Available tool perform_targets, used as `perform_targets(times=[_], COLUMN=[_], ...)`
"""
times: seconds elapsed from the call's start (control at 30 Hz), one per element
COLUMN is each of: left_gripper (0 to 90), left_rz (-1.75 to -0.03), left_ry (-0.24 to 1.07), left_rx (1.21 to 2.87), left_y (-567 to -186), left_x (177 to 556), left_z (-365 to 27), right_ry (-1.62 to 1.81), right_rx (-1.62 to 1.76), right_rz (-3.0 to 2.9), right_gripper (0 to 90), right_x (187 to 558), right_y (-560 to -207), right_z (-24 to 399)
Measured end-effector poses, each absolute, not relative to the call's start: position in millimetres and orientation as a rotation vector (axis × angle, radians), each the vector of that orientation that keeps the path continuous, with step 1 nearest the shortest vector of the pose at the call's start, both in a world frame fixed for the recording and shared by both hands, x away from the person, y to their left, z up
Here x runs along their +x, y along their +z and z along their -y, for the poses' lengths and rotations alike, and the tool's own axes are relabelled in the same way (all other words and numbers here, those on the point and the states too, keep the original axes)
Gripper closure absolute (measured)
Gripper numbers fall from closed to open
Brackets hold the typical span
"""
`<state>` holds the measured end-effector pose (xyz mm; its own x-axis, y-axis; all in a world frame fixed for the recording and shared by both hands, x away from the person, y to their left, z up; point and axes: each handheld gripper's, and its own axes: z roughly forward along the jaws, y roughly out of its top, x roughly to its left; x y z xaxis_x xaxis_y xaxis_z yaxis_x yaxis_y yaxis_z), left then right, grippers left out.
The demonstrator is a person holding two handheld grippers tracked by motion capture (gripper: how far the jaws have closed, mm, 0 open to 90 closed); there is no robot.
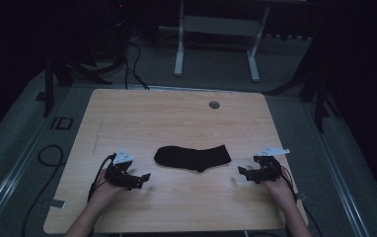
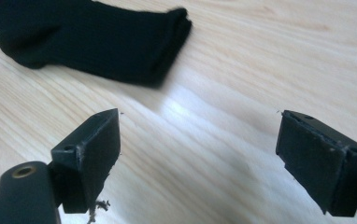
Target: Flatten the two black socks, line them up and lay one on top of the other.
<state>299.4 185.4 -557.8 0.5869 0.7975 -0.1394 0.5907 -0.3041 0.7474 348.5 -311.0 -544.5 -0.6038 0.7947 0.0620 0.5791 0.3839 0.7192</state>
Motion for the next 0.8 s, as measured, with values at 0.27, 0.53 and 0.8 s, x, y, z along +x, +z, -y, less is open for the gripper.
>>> perform_targets(times=[0.27, 0.53, 0.8], left_gripper=[6.6, 6.6, 6.6], left_rz=[-1.152, -1.190, -1.242], left_ry=[0.341, 0.358, 0.384], left_rx=[2.003, 1.985, 1.951], left_y=[-561, -562, -564], left_x=[285, 263, 245], left_z=[-201, -223, -243], right_ry=[1.044, 1.053, 1.066], right_rx=[1.272, 1.320, 1.383], right_rz=[-2.317, -2.274, -2.210], right_gripper=[14.0, 14.0, 14.0], right_x=[334, 310, 293], right_y=[-549, -548, -548], right_z=[334, 351, 368])
